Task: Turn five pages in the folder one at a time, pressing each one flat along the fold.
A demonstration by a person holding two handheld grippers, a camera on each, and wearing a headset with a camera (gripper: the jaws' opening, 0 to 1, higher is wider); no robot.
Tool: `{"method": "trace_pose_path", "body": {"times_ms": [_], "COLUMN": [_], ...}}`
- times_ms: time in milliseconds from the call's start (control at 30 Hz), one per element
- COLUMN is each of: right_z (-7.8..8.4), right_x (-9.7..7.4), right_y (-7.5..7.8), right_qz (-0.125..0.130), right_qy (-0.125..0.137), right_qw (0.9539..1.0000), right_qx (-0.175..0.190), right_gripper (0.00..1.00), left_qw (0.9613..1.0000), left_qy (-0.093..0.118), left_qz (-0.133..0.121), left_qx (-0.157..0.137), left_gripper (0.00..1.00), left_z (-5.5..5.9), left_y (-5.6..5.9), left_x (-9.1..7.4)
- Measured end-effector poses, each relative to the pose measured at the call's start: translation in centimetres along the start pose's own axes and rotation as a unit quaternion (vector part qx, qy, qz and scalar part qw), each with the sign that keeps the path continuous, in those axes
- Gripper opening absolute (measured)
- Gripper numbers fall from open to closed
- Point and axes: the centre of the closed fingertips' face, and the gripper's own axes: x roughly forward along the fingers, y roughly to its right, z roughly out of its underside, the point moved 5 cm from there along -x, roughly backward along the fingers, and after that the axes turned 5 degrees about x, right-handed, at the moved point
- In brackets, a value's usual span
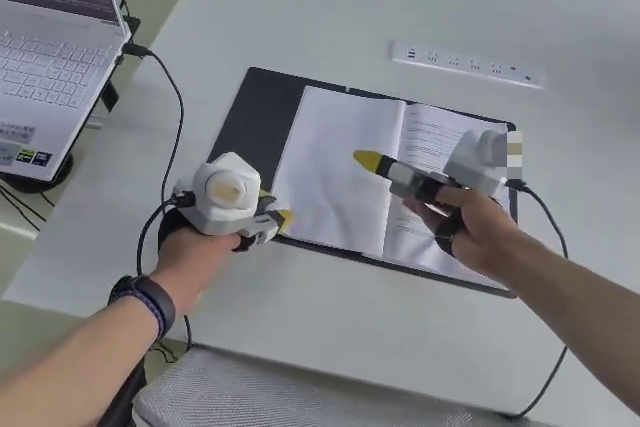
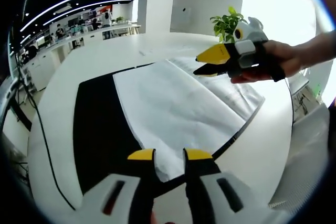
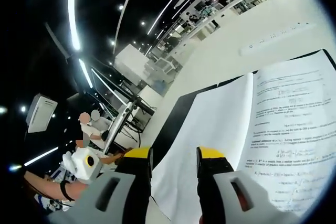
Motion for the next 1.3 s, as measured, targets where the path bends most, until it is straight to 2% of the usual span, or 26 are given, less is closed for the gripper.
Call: {"method": "trace_pose_path", "body": {"times_ms": [67, 167, 267, 400, 733, 1000, 1100, 1267, 1300], "right_z": [-0.1, -0.4, -0.7, -1.0, -1.8, -2.5, -2.5, -1.6, -1.6], "right_x": [-0.4, -0.6, -0.6, -0.6, -0.4, 0.0, 0.2, 0.2, 0.3], "right_y": [0.1, 0.5, 1.3, 1.9, 3.2, 4.5, 5.2, 5.3, 5.9], "right_qz": [0.002, 0.005, 0.009, 0.013, 0.017, 0.024, 0.027, 0.027, 0.026], "right_qy": [0.003, 0.006, 0.007, 0.01, 0.016, 0.02, 0.019, 0.01, 0.011], "right_qw": [1.0, 0.9999, 0.9999, 0.9998, 0.9996, 0.9993, 0.9991, 0.999, 0.9989], "right_qx": [0.002, 0.006, 0.007, 0.012, 0.016, 0.022, 0.028, 0.033, 0.037], "right_gripper": [0.28, 0.28, 0.25, 0.21, 0.14, 0.1, 0.08, 0.03, 0.02], "left_qw": [0.9999, 0.9998, 0.9993, 0.998, 0.9987, 0.999, 0.999, 0.999, 0.999], "left_qy": [-0.013, -0.017, -0.022, -0.03, -0.024, -0.025, -0.023, -0.023, -0.023], "left_qz": [-0.003, -0.004, -0.018, -0.019, -0.021, -0.021, -0.022, -0.024, -0.023], "left_qx": [0.001, 0.002, 0.025, 0.052, 0.04, 0.031, 0.032, 0.032, 0.031], "left_gripper": [0.15, 0.12, 0.08, 0.09, 0.08, 0.07, 0.07, 0.07, 0.07], "left_z": [0.7, 1.1, 1.1, 1.1, 1.4, 1.7, 1.7, 1.7, 1.7], "left_y": [-0.2, -0.2, -0.3, -0.1, -0.9, -1.0, -1.0, -1.1, -1.1], "left_x": [0.4, 0.8, 0.8, 0.9, 1.4, 1.6, 1.7, 1.7, 1.7]}}
